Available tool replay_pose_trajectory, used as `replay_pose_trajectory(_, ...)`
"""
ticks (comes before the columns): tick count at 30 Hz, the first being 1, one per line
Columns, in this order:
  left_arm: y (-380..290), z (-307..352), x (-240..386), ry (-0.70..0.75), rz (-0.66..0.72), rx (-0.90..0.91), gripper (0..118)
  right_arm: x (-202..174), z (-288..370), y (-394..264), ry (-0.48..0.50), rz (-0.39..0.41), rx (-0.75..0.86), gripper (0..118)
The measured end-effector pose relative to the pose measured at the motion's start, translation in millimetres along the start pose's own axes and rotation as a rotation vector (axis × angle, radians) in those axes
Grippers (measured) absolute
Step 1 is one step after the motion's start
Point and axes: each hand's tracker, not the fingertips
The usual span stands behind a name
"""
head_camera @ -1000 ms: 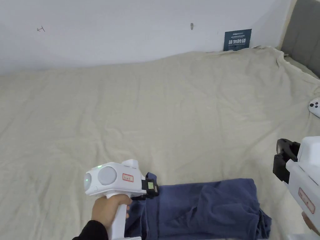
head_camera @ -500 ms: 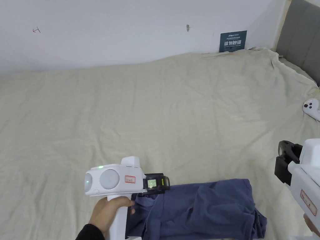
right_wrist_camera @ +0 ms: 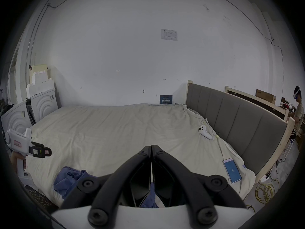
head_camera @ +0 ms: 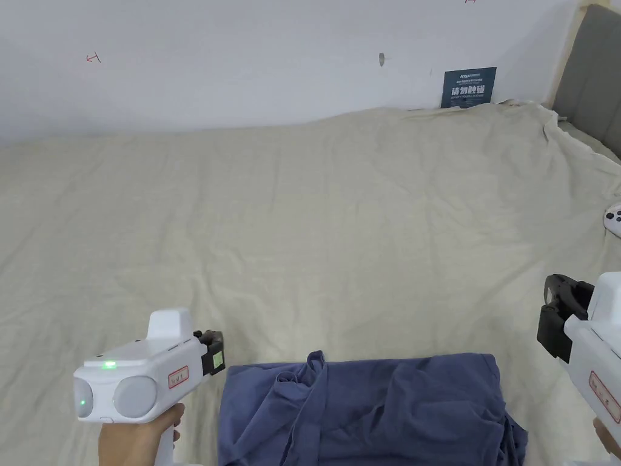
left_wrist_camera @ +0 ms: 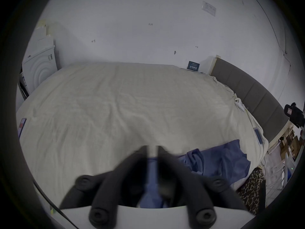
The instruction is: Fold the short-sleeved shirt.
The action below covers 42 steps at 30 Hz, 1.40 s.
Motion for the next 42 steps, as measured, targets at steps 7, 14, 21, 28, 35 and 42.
replay_pose_trajectory(7, -36.7, -39.1, -8.0, 0.006, 0.044, -0.082, 0, 3.9, -0.6, -3.5, -0.008, -0.001, -0.014, 0)
replay_pose_trajectory(14, -69.1, -68.6, 18.3, -0.037, 0.011, -0.165, 0, 13.4, -2.5, -8.7, -0.031, -0.014, -0.034, 0)
replay_pose_trajectory(21, -84.9, -83.0, 48.3, -0.055, -0.029, -0.2, 0, 21.4, 1.7, -11.4, -0.044, -0.02, -0.045, 0)
replay_pose_trajectory(28, -90.6, -69.0, 73.8, -0.196, -0.083, -0.207, 0, 29.3, 3.5, -14.5, -0.061, -0.039, -0.047, 0)
replay_pose_trajectory(35, -114.0, -69.9, 108.7, -0.242, -0.095, -0.248, 0, 28.4, 5.0, -15.8, -0.057, -0.045, -0.05, 0)
replay_pose_trajectory(42, -114.1, -69.8, 118.8, -0.245, -0.061, -0.243, 0, 30.0, 5.0, -17.8, -0.059, -0.047, -0.054, 0)
